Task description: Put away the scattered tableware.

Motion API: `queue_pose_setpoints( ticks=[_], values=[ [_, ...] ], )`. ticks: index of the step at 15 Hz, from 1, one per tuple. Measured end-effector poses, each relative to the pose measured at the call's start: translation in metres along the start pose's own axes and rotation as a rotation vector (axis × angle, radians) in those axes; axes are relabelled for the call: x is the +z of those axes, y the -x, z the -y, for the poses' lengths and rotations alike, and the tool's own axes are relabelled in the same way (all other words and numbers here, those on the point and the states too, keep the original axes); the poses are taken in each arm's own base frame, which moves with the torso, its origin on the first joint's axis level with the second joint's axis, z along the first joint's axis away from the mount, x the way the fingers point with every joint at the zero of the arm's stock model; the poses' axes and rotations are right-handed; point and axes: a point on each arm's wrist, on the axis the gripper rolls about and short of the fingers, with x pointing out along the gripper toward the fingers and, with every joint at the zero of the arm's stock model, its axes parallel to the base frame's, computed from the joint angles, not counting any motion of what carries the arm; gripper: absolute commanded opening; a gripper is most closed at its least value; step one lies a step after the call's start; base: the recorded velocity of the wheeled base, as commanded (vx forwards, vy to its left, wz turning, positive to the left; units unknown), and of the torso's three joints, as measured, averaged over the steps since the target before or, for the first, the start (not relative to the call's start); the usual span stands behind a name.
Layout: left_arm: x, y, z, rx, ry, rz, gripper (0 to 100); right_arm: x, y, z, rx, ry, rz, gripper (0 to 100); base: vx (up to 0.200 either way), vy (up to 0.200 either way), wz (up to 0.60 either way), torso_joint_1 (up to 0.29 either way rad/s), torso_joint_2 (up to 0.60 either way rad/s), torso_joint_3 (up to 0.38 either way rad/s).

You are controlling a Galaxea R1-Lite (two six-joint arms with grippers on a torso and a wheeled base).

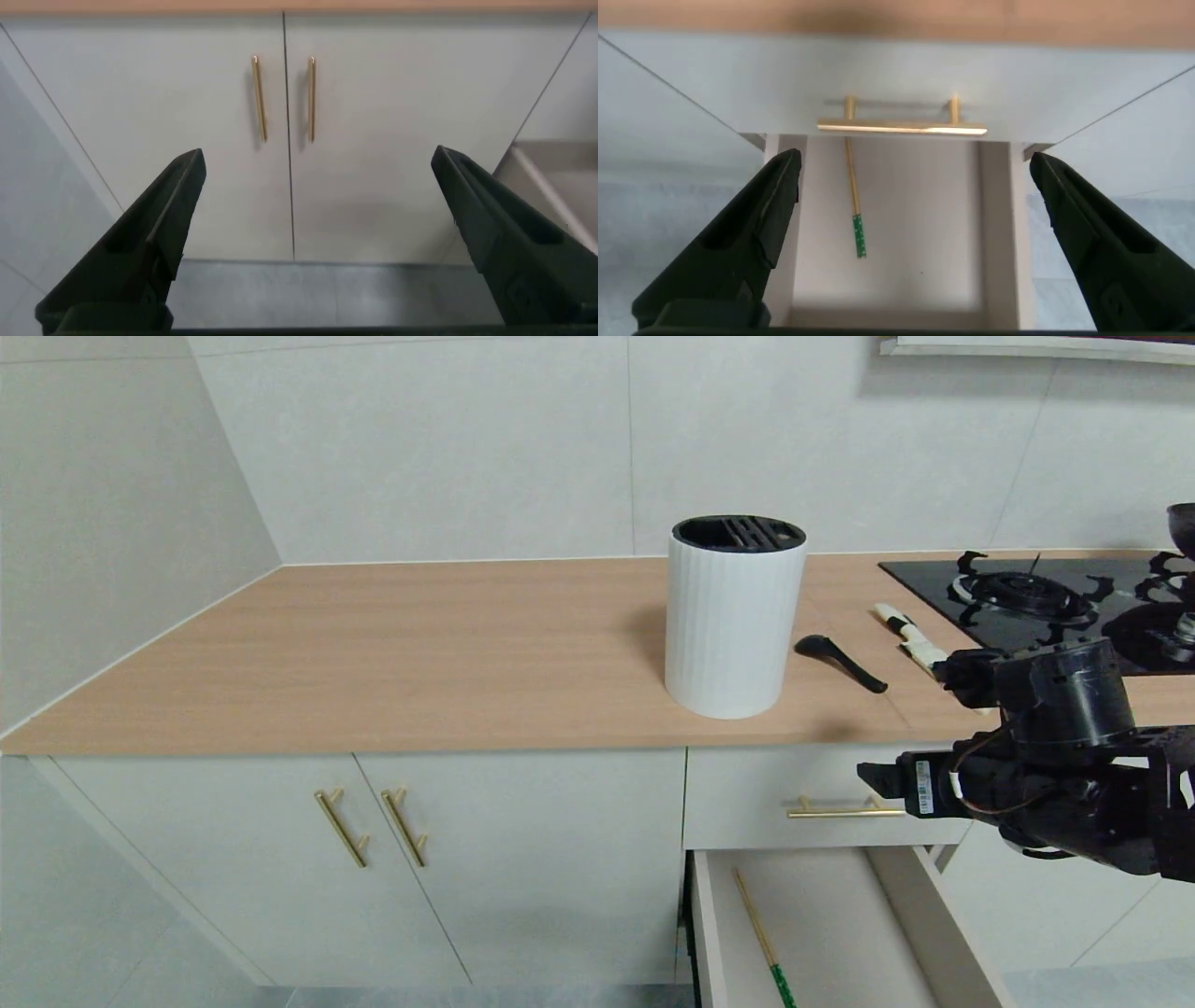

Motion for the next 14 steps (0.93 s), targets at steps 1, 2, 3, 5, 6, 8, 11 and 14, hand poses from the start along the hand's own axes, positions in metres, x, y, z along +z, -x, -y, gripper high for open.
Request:
queue_pose_setpoints(
  ticks=[1,2,3,5,6,8,11,14],
  values=[
    [0.0,0.0,0.0,0.0,0.0,0.0,100,0.0,0.0,0.0,0.001,0.0,0.001,100,0.0,0.0,0.0,0.222,-0.5,-0.286],
    [0.0,0.0,0.0,0.0,0.0,0.0,100,0.0,0.0,0.0,0.001,0.0,0.001,100,0.0,0.0,0.0,0.217,-0.52,-0.286],
    [0.0,0.0,0.0,0.0,0.0,0.0,100,0.0,0.0,0.0,0.001,0.0,0.001,100,0.0,0.0,0.0,0.227,-0.52,-0.271],
    [0.0,0.0,0.0,0.0,0.0,0.0,100,0.0,0.0,0.0,0.0,-0.001,0.001,100,0.0,0.0,0.0,0.244,-0.53,-0.29],
    [0.0,0.0,0.0,-0.001,0.0,0.001,100,0.0,0.0,0.0,0.0,0.0,0.001,100,0.0,0.0,0.0,0.251,-0.54,-0.295],
    [0.0,0.0,0.0,0.0,0.0,0.003,100,0.002,0.0,0.002,-0.006,0.004,0.005,100,0.0,0.0,0.0,0.198,-0.43,-0.234],
    [0.0,0.0,0.0,-0.001,0.0,0.0,100,0.014,-0.006,0.016,-0.038,0.008,0.064,100,0.0,0.0,0.0,0.059,-0.11,-0.058],
    [0.0,0.0,0.0,-0.001,0.0,0.0,100,0.043,-0.019,0.045,0.004,0.031,0.158,100,0.0,0.0,0.0,0.0,0.0,0.0]
  ],
)
